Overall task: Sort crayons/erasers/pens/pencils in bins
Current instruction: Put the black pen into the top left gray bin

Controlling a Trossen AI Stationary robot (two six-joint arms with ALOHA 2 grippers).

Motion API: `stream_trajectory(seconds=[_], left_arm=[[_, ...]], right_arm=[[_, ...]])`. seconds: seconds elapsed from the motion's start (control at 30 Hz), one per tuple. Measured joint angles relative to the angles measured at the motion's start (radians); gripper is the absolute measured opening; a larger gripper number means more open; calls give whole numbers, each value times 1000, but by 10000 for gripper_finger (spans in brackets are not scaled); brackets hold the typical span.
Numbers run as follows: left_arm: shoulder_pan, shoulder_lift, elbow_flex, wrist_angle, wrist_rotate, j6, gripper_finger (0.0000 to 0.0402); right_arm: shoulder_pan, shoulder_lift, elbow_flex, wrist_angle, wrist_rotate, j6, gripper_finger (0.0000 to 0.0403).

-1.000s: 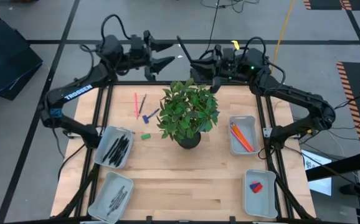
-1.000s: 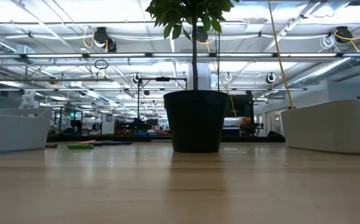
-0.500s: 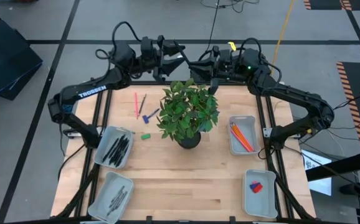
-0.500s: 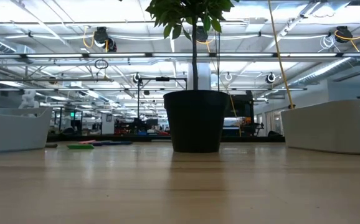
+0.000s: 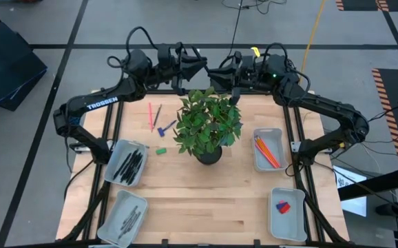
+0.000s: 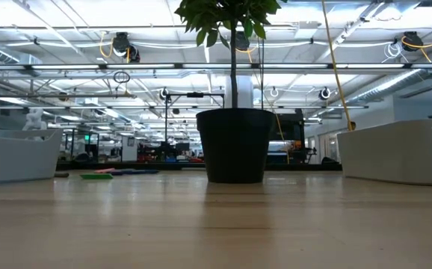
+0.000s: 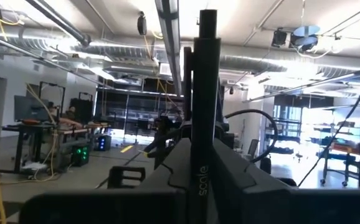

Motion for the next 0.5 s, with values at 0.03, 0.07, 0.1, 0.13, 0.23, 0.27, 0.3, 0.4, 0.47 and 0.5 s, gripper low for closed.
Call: stream_trajectory(seconds=[0.03,0.07,0.1,0.13,0.23,0.27,0.3,0.4,0.47,0.5], left_arm=[[2,0,0,-7,-2,1,34],[3,0,0,-16,-3,0,34],[4,0,0,-22,-3,-1,34],[4,0,0,-26,-2,-3,34],[1,-1,0,-42,2,6,34],[1,-7,0,-57,3,13,34],[3,-16,-1,-80,1,19,34],[11,-52,-1,-149,-33,59,34],[25,-87,-1,-223,-58,74,34],[32,-107,-1,-265,-64,80,34]], right_arm=[[0,0,0,-2,1,1,42],[0,0,0,-6,4,3,49],[0,1,0,-6,7,3,58],[2,1,0,-6,8,3,69],[10,0,0,3,13,-12,110],[12,-1,0,3,14,-18,126],[12,-4,0,5,16,-19,140],[12,-22,0,21,16,-22,182],[11,-42,0,33,16,-23,204],[11,-51,0,36,19,-23,214]])
